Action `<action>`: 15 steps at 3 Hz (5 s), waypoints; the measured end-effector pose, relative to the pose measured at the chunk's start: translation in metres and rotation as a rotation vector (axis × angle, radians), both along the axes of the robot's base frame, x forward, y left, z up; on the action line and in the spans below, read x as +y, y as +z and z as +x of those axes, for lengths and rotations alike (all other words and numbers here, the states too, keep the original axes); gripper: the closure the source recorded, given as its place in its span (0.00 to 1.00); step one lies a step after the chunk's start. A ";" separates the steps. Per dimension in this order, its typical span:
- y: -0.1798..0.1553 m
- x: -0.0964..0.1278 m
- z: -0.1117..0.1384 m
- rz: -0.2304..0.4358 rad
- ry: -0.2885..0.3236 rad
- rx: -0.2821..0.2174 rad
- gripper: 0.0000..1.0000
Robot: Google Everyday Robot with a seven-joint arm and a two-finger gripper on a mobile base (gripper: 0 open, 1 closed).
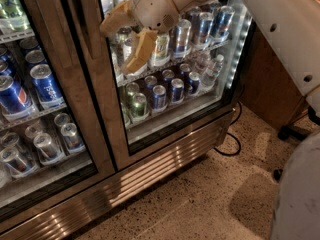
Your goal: Open right fridge door
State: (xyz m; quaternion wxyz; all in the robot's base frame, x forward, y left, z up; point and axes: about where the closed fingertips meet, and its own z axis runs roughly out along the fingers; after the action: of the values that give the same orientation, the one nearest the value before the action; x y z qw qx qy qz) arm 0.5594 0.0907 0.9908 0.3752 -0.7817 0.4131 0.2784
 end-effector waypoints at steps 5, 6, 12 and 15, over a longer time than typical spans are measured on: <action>-0.008 -0.008 -0.008 -0.027 -0.002 -0.022 0.08; -0.008 -0.008 -0.013 -0.027 -0.002 -0.022 0.14; 0.060 -0.082 0.066 -0.003 -0.408 -0.316 0.15; 0.059 -0.094 0.051 0.036 -0.381 -0.320 0.00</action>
Offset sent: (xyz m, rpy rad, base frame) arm 0.0769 0.0721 0.1188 0.0669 -0.3494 0.0460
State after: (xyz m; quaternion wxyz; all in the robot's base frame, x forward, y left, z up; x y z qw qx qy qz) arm 0.6106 -0.0036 1.0495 0.4955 -0.7170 0.4832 0.0825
